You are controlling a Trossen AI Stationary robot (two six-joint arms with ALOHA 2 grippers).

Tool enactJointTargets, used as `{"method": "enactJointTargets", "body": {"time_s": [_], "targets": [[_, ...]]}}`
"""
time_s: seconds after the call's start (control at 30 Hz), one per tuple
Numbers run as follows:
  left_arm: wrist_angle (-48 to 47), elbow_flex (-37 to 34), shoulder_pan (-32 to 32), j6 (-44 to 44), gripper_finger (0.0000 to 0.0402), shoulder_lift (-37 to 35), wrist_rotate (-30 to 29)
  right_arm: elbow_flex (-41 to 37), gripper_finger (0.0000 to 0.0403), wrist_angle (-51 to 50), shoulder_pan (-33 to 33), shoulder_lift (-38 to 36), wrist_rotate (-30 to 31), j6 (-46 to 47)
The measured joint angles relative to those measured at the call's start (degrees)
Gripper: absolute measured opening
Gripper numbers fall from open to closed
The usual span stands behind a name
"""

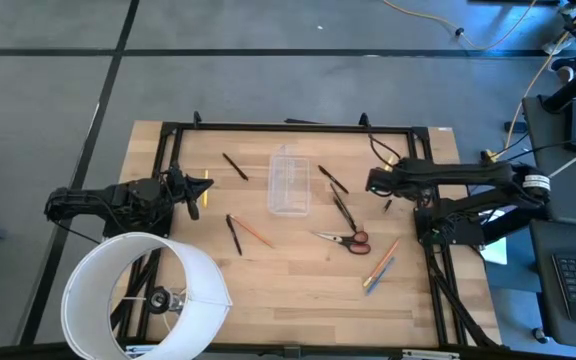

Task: Pick & place school supplies into a supply box
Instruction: Put the transparent pen into the transparent supply box

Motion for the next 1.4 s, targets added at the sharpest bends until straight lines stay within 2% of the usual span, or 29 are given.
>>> {"method": "enactJointTargets", "body": {"time_s": [0.4,0.7,1.4], "targets": [[0.0,0.0,0.0,0.0,0.0007,0.0,0.0,0.0,0.0216,2.3,0.0,10.4,-7.5,2.7],[0.0,0.0,0.0,0.0,0.0007,0.0,0.0,0.0,0.0216,6.3,0.0,15.1,-8.1,2.6],[0.0,0.0,0.0,0.0,0.0006,0.0,0.0,0.1,0.0216,12.5,0.1,18.7,-7.8,2.6]]}}
